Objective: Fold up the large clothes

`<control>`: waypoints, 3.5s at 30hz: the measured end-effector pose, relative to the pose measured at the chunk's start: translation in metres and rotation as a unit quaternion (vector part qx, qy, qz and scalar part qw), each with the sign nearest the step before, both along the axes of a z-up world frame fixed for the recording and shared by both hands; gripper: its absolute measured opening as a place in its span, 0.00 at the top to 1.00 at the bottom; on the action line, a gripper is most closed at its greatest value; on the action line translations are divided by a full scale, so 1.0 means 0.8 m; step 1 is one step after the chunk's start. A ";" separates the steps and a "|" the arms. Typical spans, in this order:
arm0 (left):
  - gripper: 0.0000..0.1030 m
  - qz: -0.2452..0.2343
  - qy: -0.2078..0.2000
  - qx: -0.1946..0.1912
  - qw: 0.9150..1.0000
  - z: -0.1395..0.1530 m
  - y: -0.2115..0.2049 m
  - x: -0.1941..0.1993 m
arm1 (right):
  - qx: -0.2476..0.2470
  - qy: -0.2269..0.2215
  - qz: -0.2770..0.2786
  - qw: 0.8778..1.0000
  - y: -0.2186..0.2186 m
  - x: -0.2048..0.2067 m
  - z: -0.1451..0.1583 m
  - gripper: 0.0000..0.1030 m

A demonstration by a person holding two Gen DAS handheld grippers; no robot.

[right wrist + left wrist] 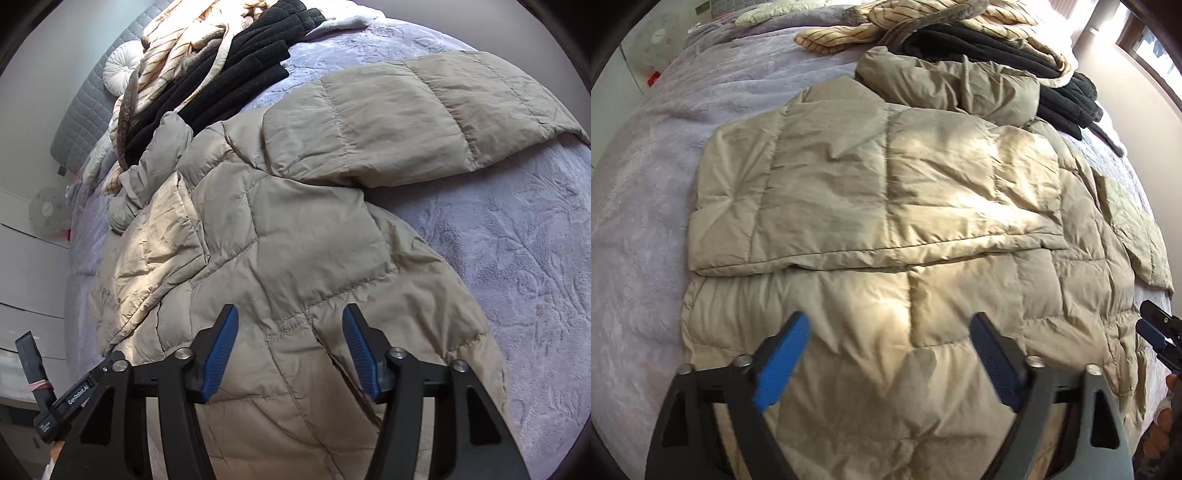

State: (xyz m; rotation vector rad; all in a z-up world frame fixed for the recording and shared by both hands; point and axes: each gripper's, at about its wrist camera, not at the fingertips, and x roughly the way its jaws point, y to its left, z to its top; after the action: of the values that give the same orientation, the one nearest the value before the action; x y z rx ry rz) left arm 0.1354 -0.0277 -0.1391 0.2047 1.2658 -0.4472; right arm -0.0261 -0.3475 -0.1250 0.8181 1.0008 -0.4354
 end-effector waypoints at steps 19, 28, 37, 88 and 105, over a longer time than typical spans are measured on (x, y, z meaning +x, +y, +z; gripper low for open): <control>0.00 -0.047 0.019 0.007 0.999 -0.004 -0.133 -0.059 | 0.062 -0.055 -0.184 0.979 -0.194 -0.127 0.000 0.00; 0.00 -0.058 0.020 -0.002 0.998 0.002 -0.187 -0.075 | 0.155 -0.163 -0.318 0.921 -0.318 -0.178 -0.036 0.00; 0.00 -0.060 0.009 0.014 0.998 0.005 -0.212 -0.074 | 0.212 -0.217 -0.368 0.879 -0.378 -0.155 -0.071 0.06; 0.00 0.055 -0.033 -0.022 0.998 0.001 0.005 0.049 | 0.057 -0.097 0.028 0.993 -0.035 0.194 -0.020 0.39; 0.00 0.117 0.051 -0.303 0.945 0.017 0.080 0.110 | -0.041 -0.048 0.340 0.938 0.169 0.327 -0.012 0.73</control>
State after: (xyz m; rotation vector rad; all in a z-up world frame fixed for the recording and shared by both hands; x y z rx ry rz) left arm 0.2236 0.0367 -0.1259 -0.4903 1.1784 -0.6245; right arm 0.2357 -0.2122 -0.1342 0.3712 1.0946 0.1572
